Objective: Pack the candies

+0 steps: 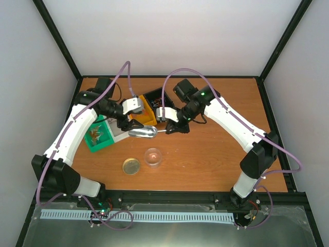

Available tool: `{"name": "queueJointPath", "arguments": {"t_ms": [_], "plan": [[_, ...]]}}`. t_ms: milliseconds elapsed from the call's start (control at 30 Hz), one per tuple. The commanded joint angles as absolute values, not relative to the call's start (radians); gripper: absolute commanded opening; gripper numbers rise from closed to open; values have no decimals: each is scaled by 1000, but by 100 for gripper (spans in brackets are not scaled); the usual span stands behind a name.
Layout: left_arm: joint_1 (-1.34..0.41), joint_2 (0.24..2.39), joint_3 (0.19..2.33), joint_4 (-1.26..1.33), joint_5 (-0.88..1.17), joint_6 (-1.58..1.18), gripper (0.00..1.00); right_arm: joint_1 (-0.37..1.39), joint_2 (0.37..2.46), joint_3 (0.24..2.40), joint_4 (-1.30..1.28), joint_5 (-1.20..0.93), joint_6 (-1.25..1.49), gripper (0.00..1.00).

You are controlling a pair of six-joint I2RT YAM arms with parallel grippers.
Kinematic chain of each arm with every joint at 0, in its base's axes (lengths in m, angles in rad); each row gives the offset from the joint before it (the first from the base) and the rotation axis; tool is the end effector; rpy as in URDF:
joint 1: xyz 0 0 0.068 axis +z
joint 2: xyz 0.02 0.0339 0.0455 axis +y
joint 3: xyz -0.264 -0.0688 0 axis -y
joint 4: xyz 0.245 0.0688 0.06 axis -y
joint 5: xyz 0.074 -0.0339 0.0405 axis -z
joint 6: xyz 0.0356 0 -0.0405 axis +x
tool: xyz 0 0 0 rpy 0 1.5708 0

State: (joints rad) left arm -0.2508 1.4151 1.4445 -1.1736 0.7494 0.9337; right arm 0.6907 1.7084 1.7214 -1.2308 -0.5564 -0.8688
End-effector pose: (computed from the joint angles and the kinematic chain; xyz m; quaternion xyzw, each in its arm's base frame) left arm 0.2493 -0.0889 0.3504 0.5720 0.7114 -0.2711 0.3054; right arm 0.2474 0.2288 0.3404 -0.6999 0.6392 0.2543 0.1922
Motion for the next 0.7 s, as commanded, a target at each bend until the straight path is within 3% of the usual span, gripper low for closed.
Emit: {"name": "queueJointPath", "arguments": {"t_ms": [0,200,333,667], "plan": [[-236,1420,1453,-1085,787,916,74,701,1704,1735,-1249,-592,-890,3],[-239,1464,1465,-1226,848,1037,62,701,1692,1728,-1232,-582,-884,3],[-253,1462,1424,-1186,824,1013,56,701,1693,1731,-1226,-593,-879,3],[-261,1444,1376,-1161,854,1012,22,699,1694,1747,-1229,-622,-876,3]]}}
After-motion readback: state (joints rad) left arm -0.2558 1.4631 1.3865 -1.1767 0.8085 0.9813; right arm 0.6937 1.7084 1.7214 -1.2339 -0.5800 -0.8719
